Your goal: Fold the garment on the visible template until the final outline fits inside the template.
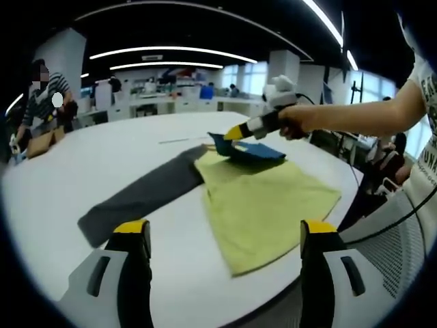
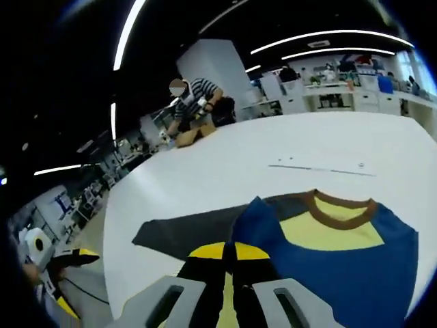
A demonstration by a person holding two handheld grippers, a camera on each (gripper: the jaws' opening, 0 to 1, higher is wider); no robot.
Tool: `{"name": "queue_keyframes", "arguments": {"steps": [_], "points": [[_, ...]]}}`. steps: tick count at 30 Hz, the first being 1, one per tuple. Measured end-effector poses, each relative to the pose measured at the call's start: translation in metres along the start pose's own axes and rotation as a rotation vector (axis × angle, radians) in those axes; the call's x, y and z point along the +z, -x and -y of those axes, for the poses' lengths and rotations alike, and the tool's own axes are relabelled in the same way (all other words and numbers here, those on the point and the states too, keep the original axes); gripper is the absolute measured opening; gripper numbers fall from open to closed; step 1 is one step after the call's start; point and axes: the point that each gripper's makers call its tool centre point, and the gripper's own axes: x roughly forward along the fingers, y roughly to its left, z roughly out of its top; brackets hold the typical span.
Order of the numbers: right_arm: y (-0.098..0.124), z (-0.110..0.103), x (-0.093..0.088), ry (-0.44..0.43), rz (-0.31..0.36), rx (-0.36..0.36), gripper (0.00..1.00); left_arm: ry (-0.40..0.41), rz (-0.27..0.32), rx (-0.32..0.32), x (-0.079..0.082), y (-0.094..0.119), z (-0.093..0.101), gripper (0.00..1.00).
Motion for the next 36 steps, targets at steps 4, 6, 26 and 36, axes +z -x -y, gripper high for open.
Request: {"name": "queue_keyframes", "arguments": {"steps": [4,6,26,36], "points": [[-0.005,-0.008,0.0,0.017,0.002,0.009,0.0,0.001,0.002,0.001,0.0,0.0,-0.001,0.87],[-0.006,-0.01,0.0,0.023,0.003,0.005,0.0,0.003,0.002,0.003,-0.001,0.0,-0.002,0.87],[-0.032,-0.024,-0.039,0.017,-0.061,0.031,0.07,-0.001,-0.005,0.015,-0.004,0.003,-0.006,0.88],[-0.012,-0.003,-0.026,0.085,-0.04,-0.026,0.37,-0.007,-0.006,0.012,0.0,-0.001,-0.007,0.9]]}}
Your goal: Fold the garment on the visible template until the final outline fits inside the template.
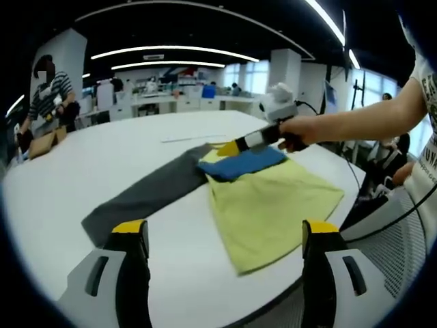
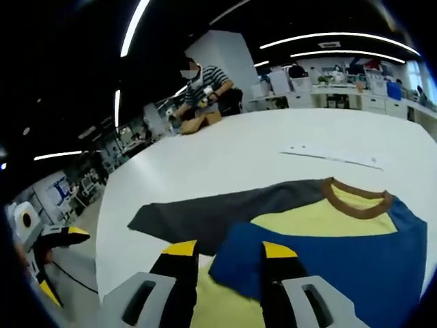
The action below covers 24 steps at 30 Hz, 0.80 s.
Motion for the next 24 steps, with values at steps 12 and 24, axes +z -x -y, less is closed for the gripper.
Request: {"name": "queue_keyframes", "arguments": {"steps": [12,24], "points": [[0.031,0.036,-0.002,0.097,-0.007,-0.058,0.72,-0.016,0.001,-0.006,0.011,-0.014,-0.01,0.93],[0.067,0.075,-0.013,0.15,0.003,-0.129,0.78,-0.069,-0.001,-0.021,0.025,-0.038,-0.02,0.91]]}}
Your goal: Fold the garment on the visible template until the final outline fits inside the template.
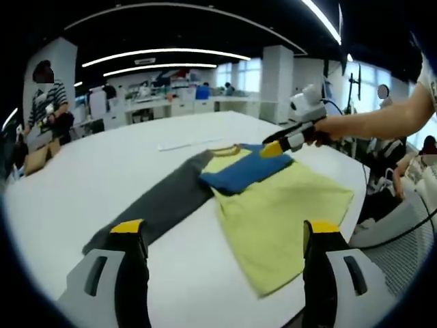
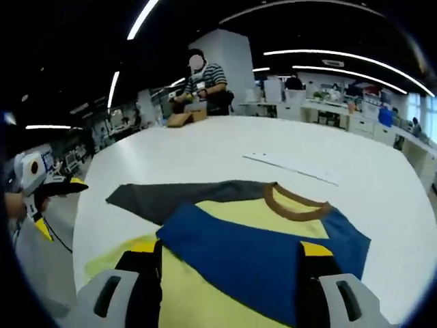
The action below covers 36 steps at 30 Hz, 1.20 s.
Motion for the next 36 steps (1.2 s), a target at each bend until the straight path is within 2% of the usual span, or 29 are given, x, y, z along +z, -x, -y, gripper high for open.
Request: {"name": "queue_keyframes", "arguments": {"steps": [4,7,11,21,24,26,36], "points": [[0.011,0.011,-0.003,-0.017,0.01,-0.014,0.76,-0.016,0.0,-0.007,0.004,-0.012,-0.003,0.89],[0.02,0.024,-0.007,-0.042,0.029,-0.051,0.72,-0.025,0.003,-0.015,0.008,-0.022,-0.004,0.87],[0.03,0.039,-0.015,-0.087,0.047,-0.068,0.7,-0.022,0.004,-0.003,0.01,-0.035,-0.011,0.8],[0.05,0.068,-0.041,-0.017,0.008,-0.111,0.59,-0.034,-0.005,0.037,0.01,-0.07,-0.029,0.66],[0.054,0.076,-0.049,0.017,-0.014,-0.122,0.55,-0.072,-0.047,0.05,0.003,-0.081,-0.036,0.6],[0.058,0.08,-0.055,0.037,-0.029,-0.131,0.52,-0.077,-0.054,0.049,0.001,-0.089,-0.039,0.57],[0.07,0.1,-0.086,0.059,-0.102,-0.169,0.36,-0.126,-0.127,0.04,-0.015,-0.123,-0.048,0.46]]}}
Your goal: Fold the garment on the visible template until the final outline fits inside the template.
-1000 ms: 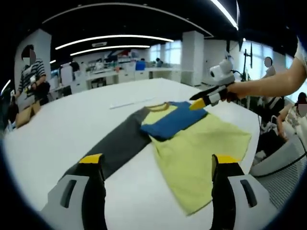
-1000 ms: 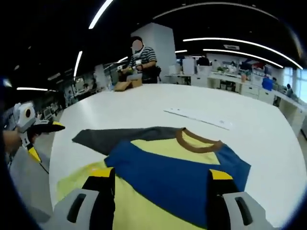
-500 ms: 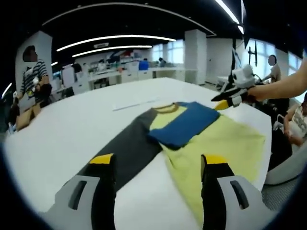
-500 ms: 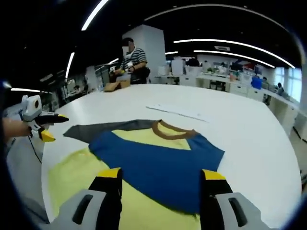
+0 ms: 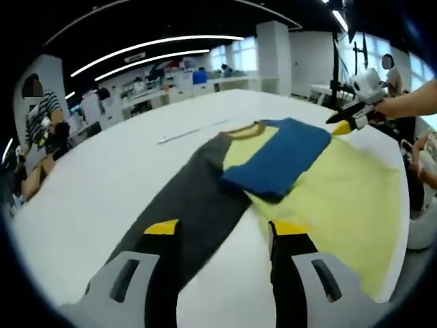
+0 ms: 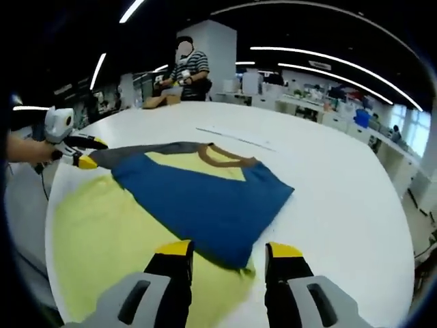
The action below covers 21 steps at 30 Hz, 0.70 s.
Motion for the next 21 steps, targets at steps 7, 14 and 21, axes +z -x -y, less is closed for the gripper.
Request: {"name": "queue_keyframes", "arguments": {"steps": [7,14,21], "points": [[-0.003,0.006,-0.013,0.062,-0.051,-0.014,0.3,-0.025,-0.022,-0.013,-0.001,-0.023,0.003,0.41],[-0.006,0.006,-0.015,0.174,-0.066,-0.036,0.23,-0.056,-0.024,-0.012,0.002,-0.04,0.007,0.36],[-0.007,0.008,-0.018,0.232,-0.086,-0.042,0.16,-0.078,-0.043,-0.014,-0.002,-0.049,0.008,0.3]]}}
